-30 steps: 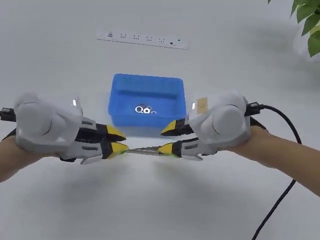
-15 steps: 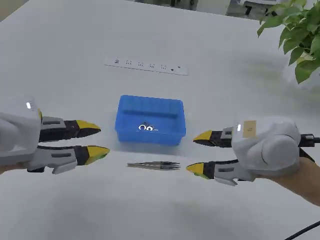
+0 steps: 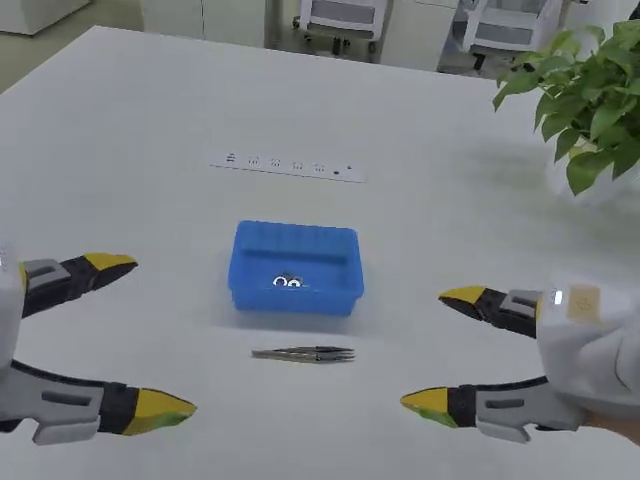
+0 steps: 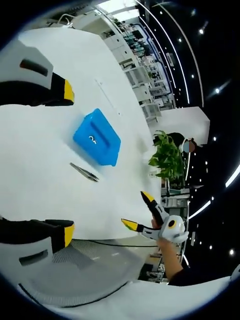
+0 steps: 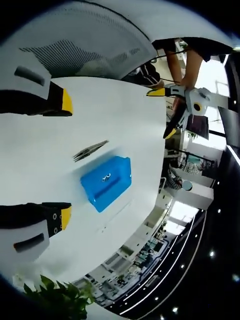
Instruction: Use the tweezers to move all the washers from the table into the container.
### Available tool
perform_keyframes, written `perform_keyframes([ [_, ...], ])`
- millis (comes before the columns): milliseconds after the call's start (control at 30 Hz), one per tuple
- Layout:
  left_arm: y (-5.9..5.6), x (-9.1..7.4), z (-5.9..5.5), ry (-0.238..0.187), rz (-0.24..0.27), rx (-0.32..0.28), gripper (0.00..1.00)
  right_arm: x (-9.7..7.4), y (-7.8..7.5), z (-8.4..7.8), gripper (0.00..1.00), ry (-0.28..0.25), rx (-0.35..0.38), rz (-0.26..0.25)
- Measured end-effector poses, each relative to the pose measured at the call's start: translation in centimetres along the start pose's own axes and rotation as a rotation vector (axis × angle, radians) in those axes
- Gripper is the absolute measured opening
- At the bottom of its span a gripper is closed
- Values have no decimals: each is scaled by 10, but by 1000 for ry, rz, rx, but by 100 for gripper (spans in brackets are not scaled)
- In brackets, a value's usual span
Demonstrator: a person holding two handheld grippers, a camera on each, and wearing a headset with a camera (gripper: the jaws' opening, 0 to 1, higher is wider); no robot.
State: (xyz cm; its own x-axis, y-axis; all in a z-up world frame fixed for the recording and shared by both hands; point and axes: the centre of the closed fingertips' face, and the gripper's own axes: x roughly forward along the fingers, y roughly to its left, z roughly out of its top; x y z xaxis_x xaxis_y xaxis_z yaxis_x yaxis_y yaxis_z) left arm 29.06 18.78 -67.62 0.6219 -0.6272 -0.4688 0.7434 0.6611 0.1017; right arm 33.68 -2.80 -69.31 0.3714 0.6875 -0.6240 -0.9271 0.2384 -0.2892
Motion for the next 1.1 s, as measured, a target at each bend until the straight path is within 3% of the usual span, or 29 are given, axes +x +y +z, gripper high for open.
perform_keyframes([
  [33,-2,-1,-3,20,3,15,100,-2,2,-2,74,10,-14,-4],
  [133,-5,-3,-3,25,6,18,100,-6,10,0,83,2,1,7],
  [400,-14,-7,3,-13,-4,-22,100,-7,20,-2,100,15,10,18],
  [667,-10,-12,1,7,20,-17,100,-10,12,1,100,4,24,-5],
  [767,-19,-11,-4,24,4,-23,100,-10,11,3,100,-1,18,-11],
  [867,-27,-9,-11,72,-17,1,100,-11,11,2,100,-2,25,-14],
  [1100,-29,-6,-4,53,-19,-17,100,-12,16,-7,100,5,53,2],
])
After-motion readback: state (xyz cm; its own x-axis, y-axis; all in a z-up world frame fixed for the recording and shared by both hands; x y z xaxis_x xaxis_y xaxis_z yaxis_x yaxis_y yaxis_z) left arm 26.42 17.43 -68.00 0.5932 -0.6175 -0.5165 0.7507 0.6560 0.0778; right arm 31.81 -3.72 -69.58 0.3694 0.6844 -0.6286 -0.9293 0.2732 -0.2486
